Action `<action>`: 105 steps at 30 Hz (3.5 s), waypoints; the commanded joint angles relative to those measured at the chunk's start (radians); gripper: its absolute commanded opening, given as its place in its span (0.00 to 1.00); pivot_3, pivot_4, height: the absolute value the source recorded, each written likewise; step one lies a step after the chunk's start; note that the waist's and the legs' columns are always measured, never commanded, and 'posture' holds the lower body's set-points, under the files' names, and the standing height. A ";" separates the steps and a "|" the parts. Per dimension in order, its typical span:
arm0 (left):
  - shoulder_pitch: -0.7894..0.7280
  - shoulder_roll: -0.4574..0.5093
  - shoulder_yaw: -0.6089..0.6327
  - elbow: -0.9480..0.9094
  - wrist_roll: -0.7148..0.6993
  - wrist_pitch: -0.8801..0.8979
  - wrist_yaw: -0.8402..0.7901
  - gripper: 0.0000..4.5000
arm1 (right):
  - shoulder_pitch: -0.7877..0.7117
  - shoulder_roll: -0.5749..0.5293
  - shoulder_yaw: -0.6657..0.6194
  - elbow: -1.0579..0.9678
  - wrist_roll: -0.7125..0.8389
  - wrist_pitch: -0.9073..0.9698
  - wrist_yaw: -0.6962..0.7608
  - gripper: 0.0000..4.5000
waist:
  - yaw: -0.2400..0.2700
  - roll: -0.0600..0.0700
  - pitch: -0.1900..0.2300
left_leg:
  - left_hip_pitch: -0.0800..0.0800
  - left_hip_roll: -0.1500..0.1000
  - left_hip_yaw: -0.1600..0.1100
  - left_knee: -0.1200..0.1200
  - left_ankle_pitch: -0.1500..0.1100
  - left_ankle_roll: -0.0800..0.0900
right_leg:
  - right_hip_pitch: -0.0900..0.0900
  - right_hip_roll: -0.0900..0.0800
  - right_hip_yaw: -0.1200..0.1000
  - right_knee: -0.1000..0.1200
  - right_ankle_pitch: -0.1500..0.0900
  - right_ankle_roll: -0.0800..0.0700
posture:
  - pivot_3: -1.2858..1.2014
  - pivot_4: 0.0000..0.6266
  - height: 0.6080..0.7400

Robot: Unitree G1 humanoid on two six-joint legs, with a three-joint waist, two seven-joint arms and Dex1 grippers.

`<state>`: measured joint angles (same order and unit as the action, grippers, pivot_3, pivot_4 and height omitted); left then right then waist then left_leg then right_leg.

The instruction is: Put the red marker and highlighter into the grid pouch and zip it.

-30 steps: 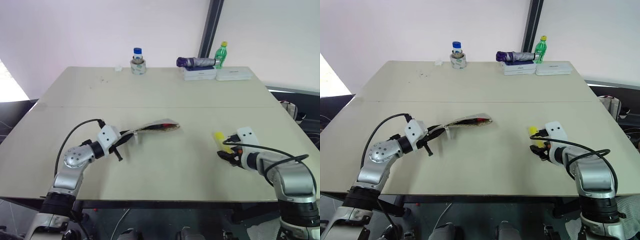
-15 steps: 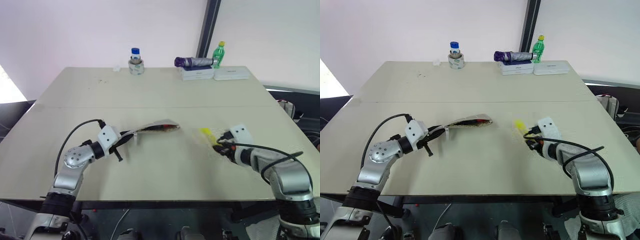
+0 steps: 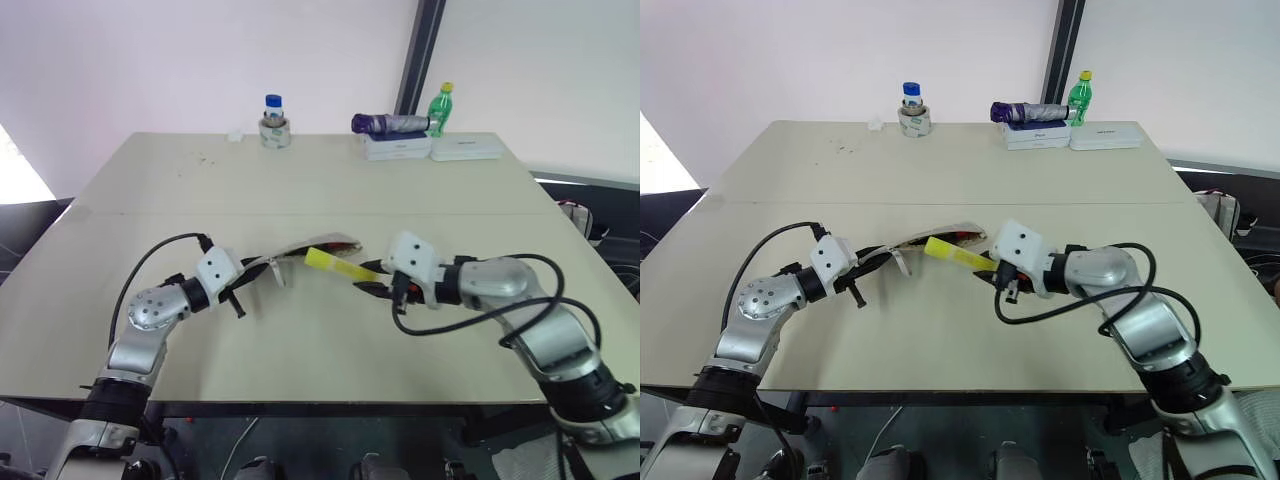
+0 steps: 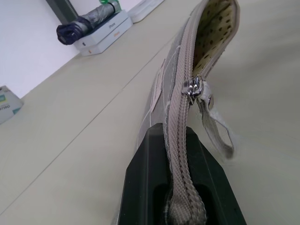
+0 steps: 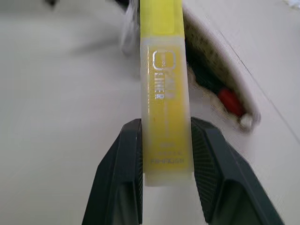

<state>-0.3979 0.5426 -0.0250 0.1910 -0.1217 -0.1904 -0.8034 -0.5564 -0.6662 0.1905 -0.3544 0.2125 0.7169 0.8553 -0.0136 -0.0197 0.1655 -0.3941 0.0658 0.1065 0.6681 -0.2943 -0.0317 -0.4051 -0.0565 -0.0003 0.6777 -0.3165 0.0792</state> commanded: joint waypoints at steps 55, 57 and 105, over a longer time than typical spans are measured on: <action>0.048 -0.041 -0.079 -0.138 0.028 -0.029 -0.024 0.00 | -0.159 0.024 0.317 0.088 -0.359 -0.217 -0.032 0.19 | 0.000 0.000 0.000 | -0.001 0.000 0.000 0.000 0.000 0.000 | -0.001 0.000 0.000 0.000 0.000 0.000 | 0.52 0.24 1.00; 0.046 -0.042 -0.076 -0.139 0.025 -0.026 -0.024 0.00 | -0.162 0.036 0.307 0.100 -0.370 -0.234 -0.032 0.19 | -0.001 0.000 0.000 | -0.001 0.000 0.000 0.000 0.000 0.000 | -0.001 0.000 0.000 0.000 0.000 0.000 | 0.52 0.24 1.00; 0.022 -0.110 -0.105 -0.238 0.043 0.139 0.078 0.00 | 0.164 0.456 0.036 0.117 0.070 -0.007 -0.320 0.99 | -0.001 0.000 0.000 | 0.000 0.000 -0.001 0.001 0.001 -0.001 | -0.001 0.001 0.000 0.003 0.000 0.000 | 0.52 0.24 1.00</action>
<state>-0.3720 0.4355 -0.1351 0.0077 -0.0690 -0.0491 -0.7350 -0.3827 -0.2263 0.2279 -0.2416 0.2964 0.7477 0.5644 -0.0151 -0.0200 0.1652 -0.3940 0.0657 0.1056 0.6691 -0.2936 -0.0329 -0.4055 -0.0558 -0.0002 0.6810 -0.3166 0.0789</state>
